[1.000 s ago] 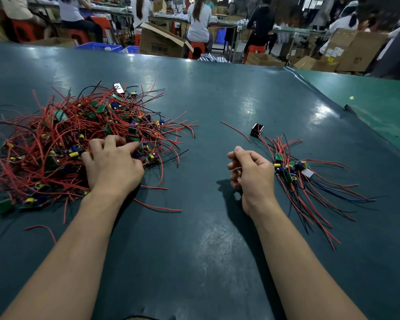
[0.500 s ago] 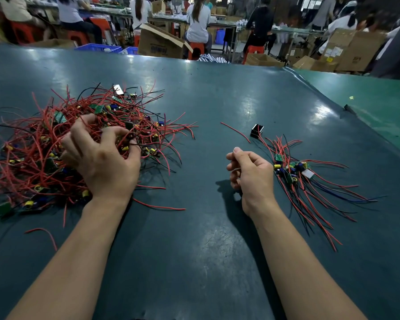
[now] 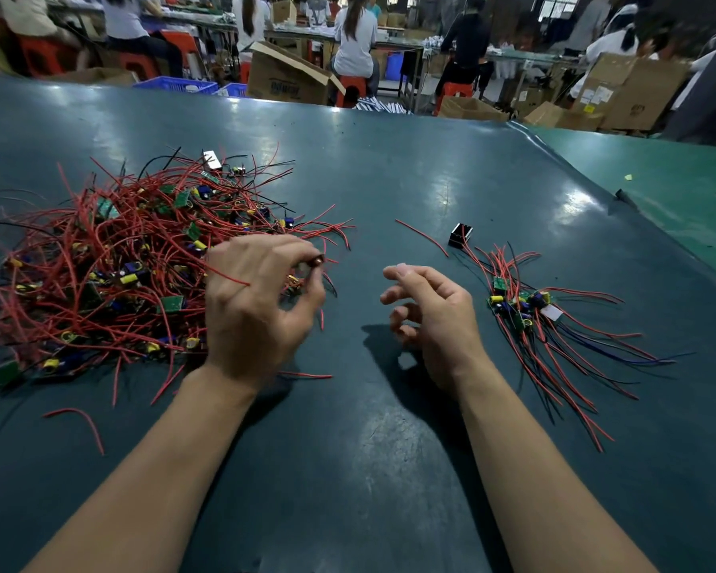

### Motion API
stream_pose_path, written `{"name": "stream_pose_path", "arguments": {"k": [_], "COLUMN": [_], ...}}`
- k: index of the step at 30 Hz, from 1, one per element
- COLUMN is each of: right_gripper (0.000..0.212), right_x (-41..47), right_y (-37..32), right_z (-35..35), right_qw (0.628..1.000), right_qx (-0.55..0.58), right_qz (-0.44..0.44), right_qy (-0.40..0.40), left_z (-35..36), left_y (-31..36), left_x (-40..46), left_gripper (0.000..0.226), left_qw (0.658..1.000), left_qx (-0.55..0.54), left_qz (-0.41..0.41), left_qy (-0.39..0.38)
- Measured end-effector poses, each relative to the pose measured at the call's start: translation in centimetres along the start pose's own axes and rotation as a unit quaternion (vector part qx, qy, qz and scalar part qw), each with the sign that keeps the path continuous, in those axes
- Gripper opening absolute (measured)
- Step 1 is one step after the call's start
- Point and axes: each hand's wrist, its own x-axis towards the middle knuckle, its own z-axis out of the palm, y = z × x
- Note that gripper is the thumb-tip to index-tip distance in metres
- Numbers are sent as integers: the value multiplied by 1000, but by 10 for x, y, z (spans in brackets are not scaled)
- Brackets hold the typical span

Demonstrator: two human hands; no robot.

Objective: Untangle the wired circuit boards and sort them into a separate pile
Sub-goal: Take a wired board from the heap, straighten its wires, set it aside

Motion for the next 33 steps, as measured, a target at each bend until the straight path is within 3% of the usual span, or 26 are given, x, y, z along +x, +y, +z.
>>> {"name": "stream_pose_path", "arguments": {"k": [4, 7, 12, 16, 22, 26, 28, 29, 31, 33], "right_gripper": [41, 24, 12, 20, 32, 43, 54, 58, 62, 58], "right_x": [-6, -7, -5, -2, -1, 3, 4, 5, 3, 0], "right_y": [1, 1, -4, -7, -6, -6, -7, -7, -8, -9], "right_z": [8, 7, 1, -1, -4, -8, -10, -10, -8, -4], "right_qw": [986, 979, 981, 980, 973, 968, 968, 969, 974, 981], "right_qx": [40, 71, 110, 172, 225, 247, 246, 241, 217, 181], "right_qz": [50, 42, 20, 23, -3, -5, -8, -12, -18, -18], "right_qy": [-153, -185, -157, -96, -57, -46, -43, -46, -59, -75], "left_z": [8, 11, 6, 6, 9, 13, 12, 12, 13, 15], "left_y": [13, 17, 16, 13, 8, 10, 7, 6, 8, 17], "left_x": [-4, -5, -3, -4, -9, -7, -6, -7, -9, -11], "left_gripper": [11, 13, 20, 23, 74, 84, 76, 62, 28, 23], "left_qw": [989, 982, 991, 997, 970, 946, 926, 917, 909, 883], "left_qx": [-91, -108, -79, -75, -166, -212, -234, -244, -253, -306], "left_qz": [65, 99, 59, -14, -176, -233, -278, -299, -330, -345], "left_qy": [-95, -119, -85, -16, 22, 75, 102, 97, 17, -89]}}
